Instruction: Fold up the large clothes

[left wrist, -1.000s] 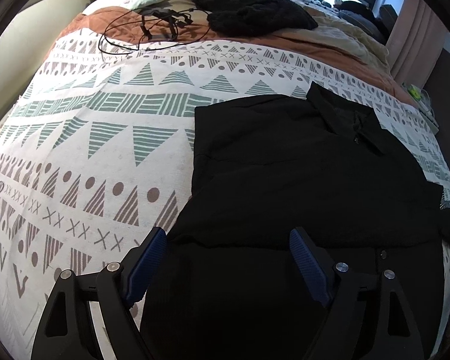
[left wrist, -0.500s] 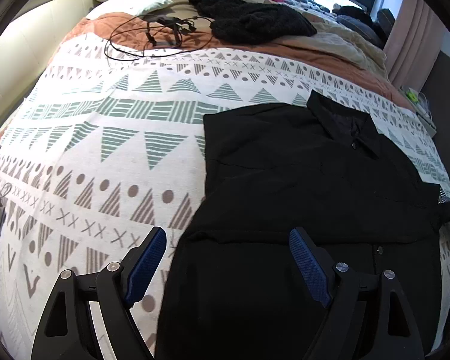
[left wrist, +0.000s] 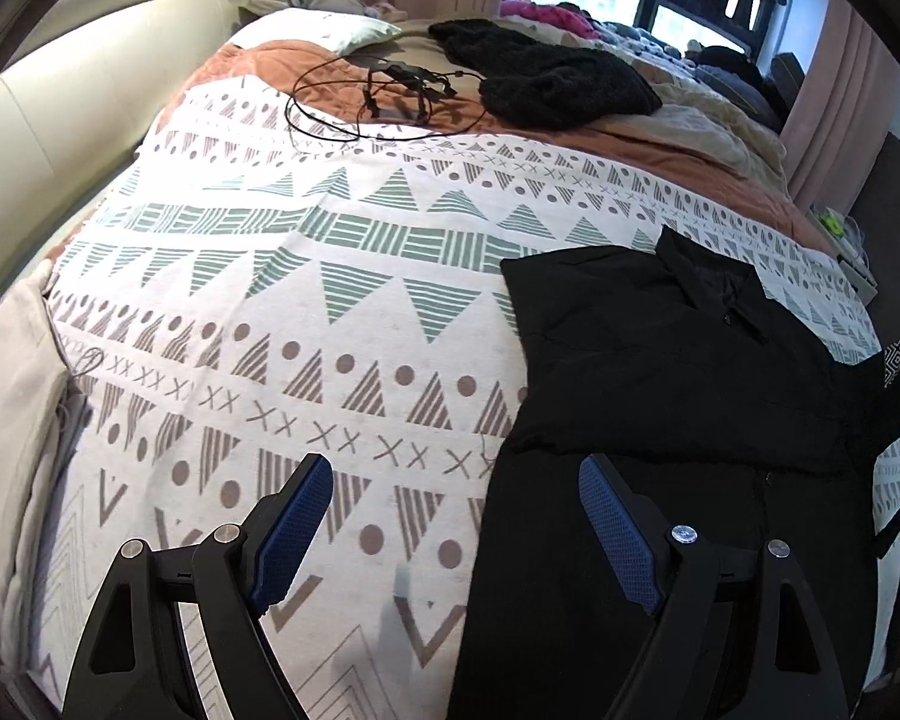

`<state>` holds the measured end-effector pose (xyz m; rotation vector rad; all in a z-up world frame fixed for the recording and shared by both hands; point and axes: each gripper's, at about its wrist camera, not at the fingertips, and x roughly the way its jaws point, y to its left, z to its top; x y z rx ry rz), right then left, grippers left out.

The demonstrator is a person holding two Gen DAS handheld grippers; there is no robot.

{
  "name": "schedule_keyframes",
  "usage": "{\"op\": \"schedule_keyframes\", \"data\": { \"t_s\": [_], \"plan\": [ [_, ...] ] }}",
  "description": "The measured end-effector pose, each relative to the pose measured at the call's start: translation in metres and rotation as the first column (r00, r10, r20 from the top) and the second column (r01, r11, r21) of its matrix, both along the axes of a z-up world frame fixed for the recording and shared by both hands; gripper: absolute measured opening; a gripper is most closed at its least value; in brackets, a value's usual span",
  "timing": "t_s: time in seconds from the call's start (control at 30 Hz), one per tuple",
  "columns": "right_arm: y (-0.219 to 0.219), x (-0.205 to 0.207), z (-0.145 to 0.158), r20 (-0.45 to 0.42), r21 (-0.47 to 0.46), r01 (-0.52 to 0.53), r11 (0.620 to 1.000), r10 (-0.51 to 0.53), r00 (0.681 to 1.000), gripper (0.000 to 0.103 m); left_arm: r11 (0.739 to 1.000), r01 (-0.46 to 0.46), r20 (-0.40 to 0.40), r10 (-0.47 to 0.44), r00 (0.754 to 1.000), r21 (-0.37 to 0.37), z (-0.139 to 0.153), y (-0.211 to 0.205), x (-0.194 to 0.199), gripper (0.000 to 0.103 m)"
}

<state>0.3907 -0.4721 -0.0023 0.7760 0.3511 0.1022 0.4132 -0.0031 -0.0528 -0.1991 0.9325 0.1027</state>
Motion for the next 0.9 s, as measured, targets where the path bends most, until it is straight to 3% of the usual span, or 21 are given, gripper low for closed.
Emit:
{"op": "schedule_keyframes", "data": {
  "t_s": [0.2, 0.4, 0.5, 0.57, 0.6, 0.63, 0.67, 0.7, 0.73, 0.9],
  "plan": [
    [0.054, 0.013, 0.0, -0.026, -0.071, -0.108, 0.992, 0.106, 0.994, 0.004, 1.0, -0.018, 0.006, 0.018, 1.0, 0.017, 0.005, 0.029, -0.02, 0.085],
    [0.101, 0.045, -0.023, -0.144, -0.134, -0.236, 0.962, 0.217, 0.966, 0.004, 0.999, -0.047, -0.008, 0.047, 0.999, 0.009, 0.001, 0.05, -0.03, 0.085],
    [0.125, 0.067, -0.055, -0.263, -0.111, -0.31, 0.944, 0.273, 0.925, 0.005, 0.998, -0.057, -0.009, 0.057, 0.998, -0.002, 0.0, 0.053, -0.032, 0.085],
    [0.141, 0.08, -0.084, -0.39, -0.086, -0.356, 0.931, 0.297, 0.872, 0.009, 0.998, -0.056, -0.009, 0.056, 0.998, -0.022, -0.002, 0.053, -0.032, 0.085],
    [0.145, 0.087, -0.102, -0.464, -0.048, -0.368, 0.929, 0.305, 0.832, 0.013, 0.998, -0.052, -0.008, 0.052, 0.999, -0.031, -0.002, 0.051, -0.032, 0.085],
    [0.147, 0.089, -0.116, -0.503, 0.008, -0.373, 0.928, 0.326, 0.8, 0.03, 0.998, -0.046, -0.006, 0.046, 0.999, -0.035, -0.003, 0.049, -0.032, 0.085],
    [0.146, 0.088, -0.122, -0.511, 0.039, -0.372, 0.927, 0.339, 0.79, 0.051, 0.999, -0.039, -0.006, 0.039, 0.999, -0.035, -0.004, 0.046, -0.031, 0.085],
    [0.144, 0.085, -0.124, -0.511, 0.053, -0.364, 0.93, 0.338, 0.79, 0.058, 0.999, -0.032, -0.006, 0.032, 0.999, -0.033, -0.005, 0.043, -0.03, 0.085],
    [0.14, 0.081, -0.123, -0.509, 0.051, -0.352, 0.935, 0.327, 0.796, 0.063, 0.999, -0.025, -0.006, 0.024, 1.0, -0.033, -0.005, 0.04, -0.029, 0.085],
    [0.111, 0.049, -0.128, -0.507, 0.145, -0.26, 0.955, 0.298, 0.809, 0.064, 0.999, 0.011, 0.004, -0.011, 1.0, -0.044, -0.008, 0.025, -0.027, 0.085]
  ]
}}
